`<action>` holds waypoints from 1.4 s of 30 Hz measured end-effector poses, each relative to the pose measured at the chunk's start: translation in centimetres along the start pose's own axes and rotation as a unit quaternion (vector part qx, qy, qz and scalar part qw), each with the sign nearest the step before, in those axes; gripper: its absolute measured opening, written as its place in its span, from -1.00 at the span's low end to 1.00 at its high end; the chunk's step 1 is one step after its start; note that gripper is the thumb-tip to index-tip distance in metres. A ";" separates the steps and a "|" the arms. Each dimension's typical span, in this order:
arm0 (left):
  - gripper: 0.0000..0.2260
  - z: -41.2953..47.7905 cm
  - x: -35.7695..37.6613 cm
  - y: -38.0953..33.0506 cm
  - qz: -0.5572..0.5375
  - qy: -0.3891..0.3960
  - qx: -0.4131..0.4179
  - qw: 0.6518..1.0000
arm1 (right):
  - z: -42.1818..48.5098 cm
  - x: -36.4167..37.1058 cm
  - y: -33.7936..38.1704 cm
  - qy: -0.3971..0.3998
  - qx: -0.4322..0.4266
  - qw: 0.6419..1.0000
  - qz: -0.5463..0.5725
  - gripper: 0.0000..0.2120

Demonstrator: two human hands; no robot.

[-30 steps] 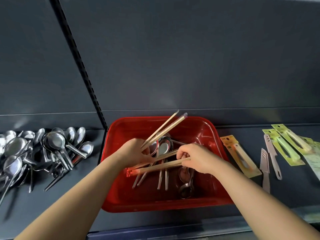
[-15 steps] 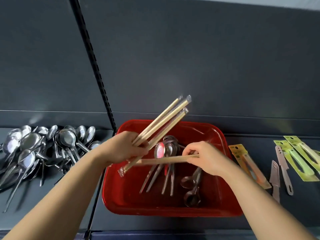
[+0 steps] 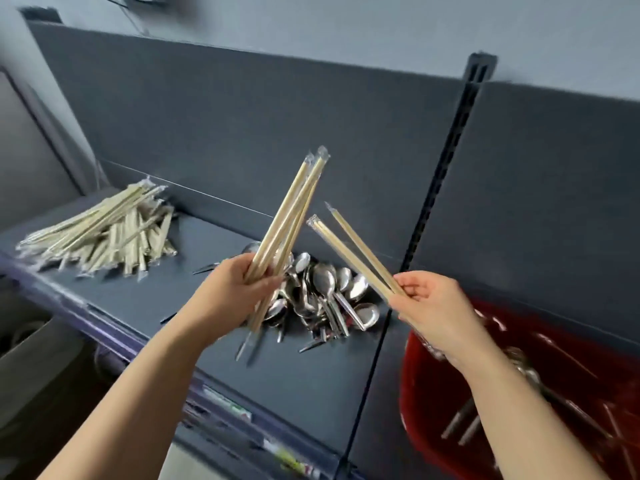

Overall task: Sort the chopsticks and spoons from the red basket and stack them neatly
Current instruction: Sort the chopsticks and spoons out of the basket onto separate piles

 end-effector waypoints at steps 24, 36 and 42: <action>-0.83 9.5 -35.0 18.7 0.053 -0.117 -0.165 0.978 | 11.5 39.9 18.8 0.052 0.044 0.997 -0.041 -0.82; -0.71 21.3 -34.7 22.5 0.100 -0.137 -0.172 0.970 | 21.6 46.6 18.5 0.069 0.081 0.989 -0.100 -0.80; -0.86 22.9 -34.8 23.0 0.171 -0.098 -0.091 0.976 | 22.5 47.1 18.2 0.088 0.061 0.983 -0.150 -0.79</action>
Point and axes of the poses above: each hand's wrist, its own z-axis towards the middle knuckle, its own x-axis out of the palm, y = z × x, the point moved 1 cm from there along z, towards the middle knuckle, and after that the axes turned 10 degrees about -z, right-handed, at the moved point
